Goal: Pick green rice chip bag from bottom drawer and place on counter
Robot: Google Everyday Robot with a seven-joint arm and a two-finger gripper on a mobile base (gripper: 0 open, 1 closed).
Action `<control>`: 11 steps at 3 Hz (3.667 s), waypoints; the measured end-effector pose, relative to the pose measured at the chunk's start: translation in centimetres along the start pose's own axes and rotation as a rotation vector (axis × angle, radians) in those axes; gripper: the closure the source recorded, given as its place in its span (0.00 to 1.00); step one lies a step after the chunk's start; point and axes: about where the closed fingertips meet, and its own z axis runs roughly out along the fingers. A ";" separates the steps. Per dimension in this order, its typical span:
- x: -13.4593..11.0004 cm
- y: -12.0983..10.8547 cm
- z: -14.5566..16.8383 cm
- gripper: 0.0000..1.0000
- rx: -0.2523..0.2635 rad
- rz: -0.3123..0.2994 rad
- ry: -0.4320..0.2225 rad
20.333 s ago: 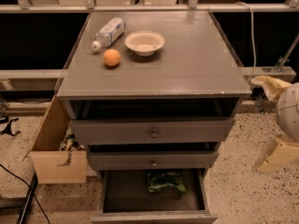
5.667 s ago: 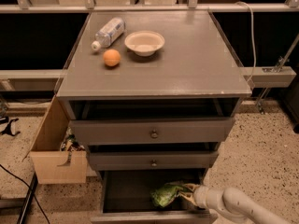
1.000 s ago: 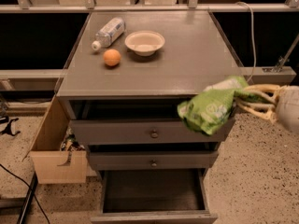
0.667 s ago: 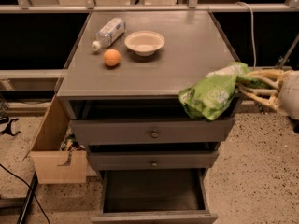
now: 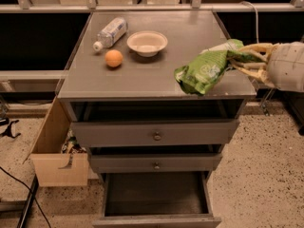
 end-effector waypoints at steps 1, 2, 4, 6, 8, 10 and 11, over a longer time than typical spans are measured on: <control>0.3 -2.0 3.8 1.00 0.006 -0.022 0.015; 0.5 -2.7 6.2 1.00 -0.003 -0.042 0.027; 0.9 -2.6 11.2 1.00 -0.070 -0.108 0.063; 2.0 -0.5 14.0 1.00 -0.170 -0.176 0.108; 4.5 0.6 14.2 1.00 -0.273 -0.293 0.210; 5.8 0.7 14.0 0.86 -0.322 -0.365 0.272; 5.8 0.7 14.0 0.63 -0.322 -0.365 0.272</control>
Offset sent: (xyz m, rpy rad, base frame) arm 0.0887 0.0346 -0.0023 -0.0762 -0.0189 -0.0159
